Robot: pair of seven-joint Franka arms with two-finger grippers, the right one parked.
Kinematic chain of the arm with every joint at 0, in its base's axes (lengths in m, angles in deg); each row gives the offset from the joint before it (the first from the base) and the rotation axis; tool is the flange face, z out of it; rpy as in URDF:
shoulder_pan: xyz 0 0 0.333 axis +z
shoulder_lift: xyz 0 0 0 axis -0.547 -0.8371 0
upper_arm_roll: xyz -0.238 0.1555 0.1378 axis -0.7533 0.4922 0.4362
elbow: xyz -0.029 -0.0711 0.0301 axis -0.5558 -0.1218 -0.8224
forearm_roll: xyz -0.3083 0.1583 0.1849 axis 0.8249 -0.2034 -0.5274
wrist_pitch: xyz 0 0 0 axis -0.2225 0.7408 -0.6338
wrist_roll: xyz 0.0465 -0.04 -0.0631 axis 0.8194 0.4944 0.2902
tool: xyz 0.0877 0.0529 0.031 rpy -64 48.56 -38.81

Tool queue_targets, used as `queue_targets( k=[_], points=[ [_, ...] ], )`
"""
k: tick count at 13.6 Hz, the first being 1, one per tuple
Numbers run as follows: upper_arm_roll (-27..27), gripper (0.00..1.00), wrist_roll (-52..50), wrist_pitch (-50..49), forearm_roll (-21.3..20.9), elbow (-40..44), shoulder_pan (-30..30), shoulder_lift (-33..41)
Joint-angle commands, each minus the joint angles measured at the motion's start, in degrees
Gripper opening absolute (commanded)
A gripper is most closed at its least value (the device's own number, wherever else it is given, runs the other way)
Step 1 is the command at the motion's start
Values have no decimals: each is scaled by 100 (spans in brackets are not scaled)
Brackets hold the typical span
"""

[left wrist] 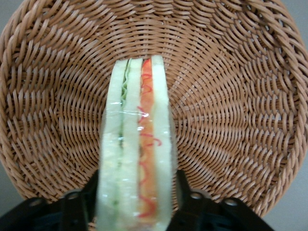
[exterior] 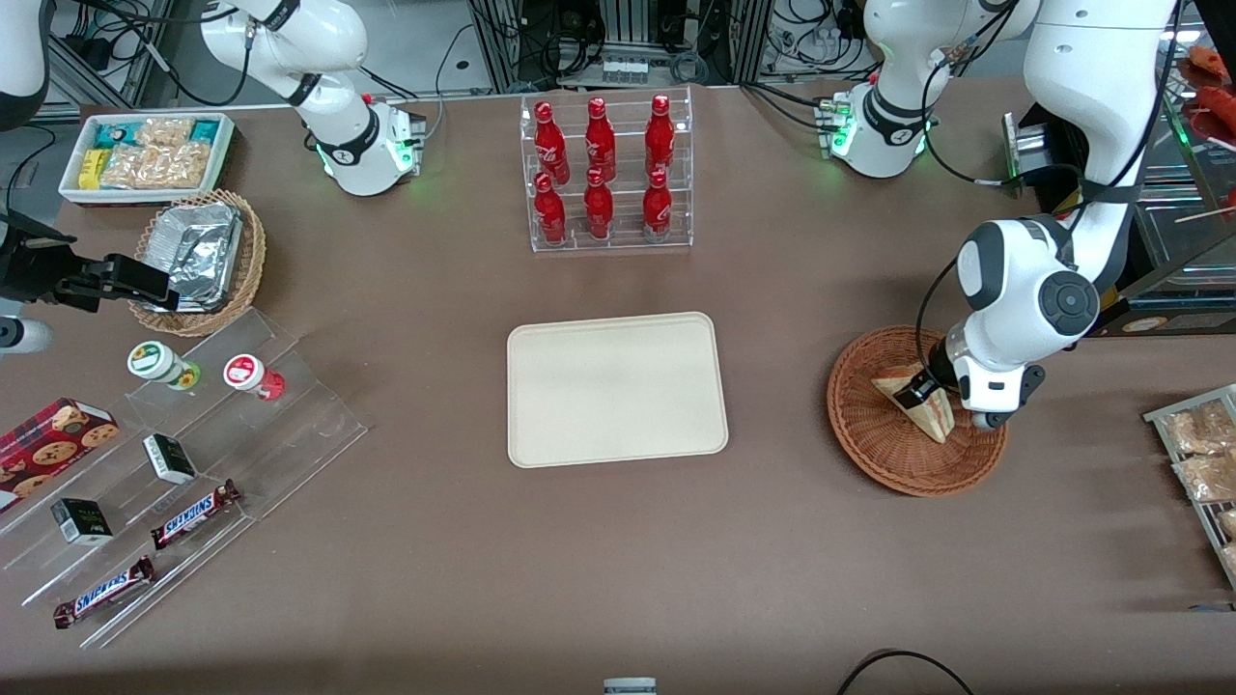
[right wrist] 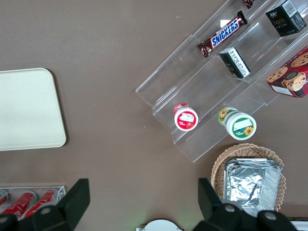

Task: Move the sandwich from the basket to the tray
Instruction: 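Lower the left gripper and close it on the wrapped sandwich, then lift the sandwich and carry it over the cream tray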

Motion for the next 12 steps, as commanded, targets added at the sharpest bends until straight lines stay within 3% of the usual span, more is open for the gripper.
queue_targets(
  k=[1,5,12],
  points=[
    [20,0,-23,31,-135,-146,-106,196],
    [-7,0,12,-820,-162,-5,-245,626],
    [-33,0,21,-1745,-400,715,-1510,601]
  ],
)
